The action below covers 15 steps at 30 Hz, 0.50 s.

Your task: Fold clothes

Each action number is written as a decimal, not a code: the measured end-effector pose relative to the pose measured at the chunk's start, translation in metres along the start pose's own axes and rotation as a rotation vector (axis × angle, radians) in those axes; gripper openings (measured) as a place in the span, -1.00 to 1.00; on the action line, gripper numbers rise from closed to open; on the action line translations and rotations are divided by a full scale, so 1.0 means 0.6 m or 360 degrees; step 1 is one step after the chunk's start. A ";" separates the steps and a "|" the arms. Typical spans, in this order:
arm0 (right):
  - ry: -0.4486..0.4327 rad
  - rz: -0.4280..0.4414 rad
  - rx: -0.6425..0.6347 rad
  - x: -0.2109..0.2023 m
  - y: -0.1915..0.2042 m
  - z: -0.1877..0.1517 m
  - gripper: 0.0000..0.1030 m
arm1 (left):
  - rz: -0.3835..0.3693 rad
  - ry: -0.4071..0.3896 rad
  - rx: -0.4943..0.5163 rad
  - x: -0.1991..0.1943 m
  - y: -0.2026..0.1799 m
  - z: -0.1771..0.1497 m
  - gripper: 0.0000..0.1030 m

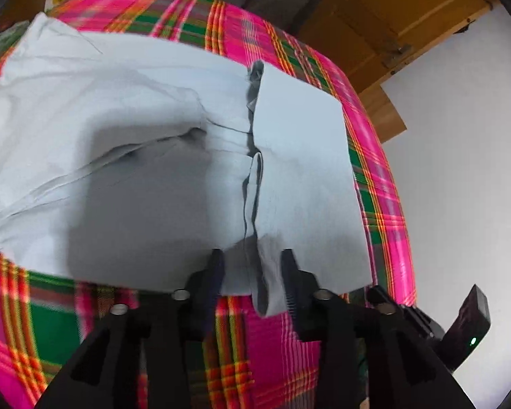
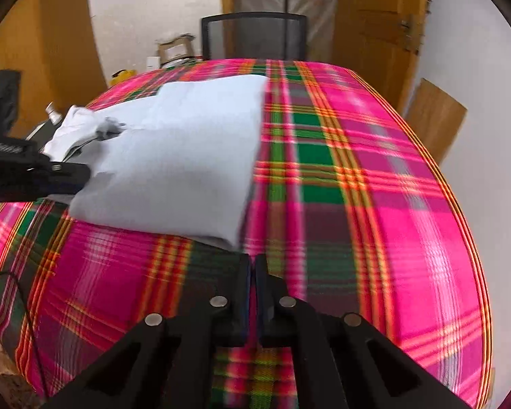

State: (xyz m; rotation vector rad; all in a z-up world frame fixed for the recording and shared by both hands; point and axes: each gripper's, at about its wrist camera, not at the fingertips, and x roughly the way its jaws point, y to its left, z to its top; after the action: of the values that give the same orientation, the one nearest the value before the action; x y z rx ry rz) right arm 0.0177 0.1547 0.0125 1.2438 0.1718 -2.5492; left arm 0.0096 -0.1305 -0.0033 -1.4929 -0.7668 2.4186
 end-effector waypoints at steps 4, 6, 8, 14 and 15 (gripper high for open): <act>-0.0098 -0.0003 0.0077 -0.027 -0.016 0.009 -0.92 | 0.0006 -0.0025 -0.0034 -0.021 0.010 -0.015 -0.07; -0.0153 0.0048 0.0071 -0.030 -0.004 0.027 -0.90 | 0.0008 -0.0035 -0.0061 -0.031 0.019 -0.022 0.00; -0.0155 0.0091 0.0009 -0.015 0.024 0.049 -0.88 | 0.0015 -0.0048 -0.0081 -0.044 0.028 -0.031 0.03; -0.0051 0.0146 -0.0091 0.042 0.080 0.062 -0.83 | 0.0057 -0.0111 -0.0160 -0.082 0.061 -0.058 0.19; -0.0050 0.0130 -0.0100 0.040 0.082 0.063 -0.82 | 0.0068 -0.0121 -0.0179 -0.086 0.066 -0.061 0.19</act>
State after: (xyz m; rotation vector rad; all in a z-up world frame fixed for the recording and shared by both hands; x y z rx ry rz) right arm -0.0092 0.0940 0.0180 1.1631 0.1887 -2.4728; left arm 0.0698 -0.1741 0.0026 -1.4789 -0.9096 2.5150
